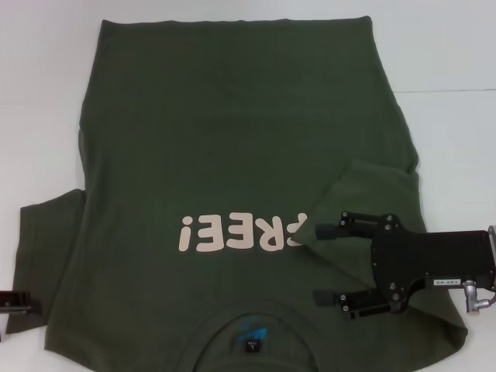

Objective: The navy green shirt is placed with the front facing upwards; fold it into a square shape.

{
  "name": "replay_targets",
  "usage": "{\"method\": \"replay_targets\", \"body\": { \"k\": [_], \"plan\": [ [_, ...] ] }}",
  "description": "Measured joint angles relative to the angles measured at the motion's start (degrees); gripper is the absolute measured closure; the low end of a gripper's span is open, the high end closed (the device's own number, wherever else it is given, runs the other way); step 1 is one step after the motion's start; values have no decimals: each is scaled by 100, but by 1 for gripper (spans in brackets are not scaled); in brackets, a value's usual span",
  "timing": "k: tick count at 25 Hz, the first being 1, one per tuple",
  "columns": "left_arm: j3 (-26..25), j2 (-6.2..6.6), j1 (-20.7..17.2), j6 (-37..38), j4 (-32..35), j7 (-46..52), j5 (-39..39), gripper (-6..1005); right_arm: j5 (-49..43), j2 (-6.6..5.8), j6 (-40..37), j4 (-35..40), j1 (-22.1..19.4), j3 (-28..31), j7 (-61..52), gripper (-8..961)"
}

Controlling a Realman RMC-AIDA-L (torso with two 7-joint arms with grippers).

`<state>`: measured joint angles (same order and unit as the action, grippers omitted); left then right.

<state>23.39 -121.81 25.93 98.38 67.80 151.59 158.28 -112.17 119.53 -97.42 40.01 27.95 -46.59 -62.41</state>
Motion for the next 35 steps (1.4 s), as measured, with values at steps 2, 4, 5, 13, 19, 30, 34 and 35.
{"method": "replay_targets", "body": {
  "k": [2,4,5,13,19,30,34,35],
  "plan": [
    [6,0,5,-52,-40,0,11,113,1,2,0,-2,0,1,-14,42],
    [10,1,6,-91,-74,0,12,113,1,7,0,-4,0,1,-25,43],
    [13,4,7,-110,-89,-2,13,113,1,8,0,-10,0,1,-26,43],
    [17,8,18,-202,-100,0,19,113,-3,9,27,-53,50,1,-20,46],
    [17,9,21,-229,-107,13,19,113,-6,9,55,-55,60,1,-25,48],
    [85,9,94,-351,-279,35,19,112,-6,9,93,-55,61,1,-35,51],
    [89,8,124,-360,-305,37,19,112,-6,9,93,-55,61,1,-35,52],
    [89,9,133,-362,-312,37,19,112,-6,9,93,-55,61,1,-35,53]
  ]
}}
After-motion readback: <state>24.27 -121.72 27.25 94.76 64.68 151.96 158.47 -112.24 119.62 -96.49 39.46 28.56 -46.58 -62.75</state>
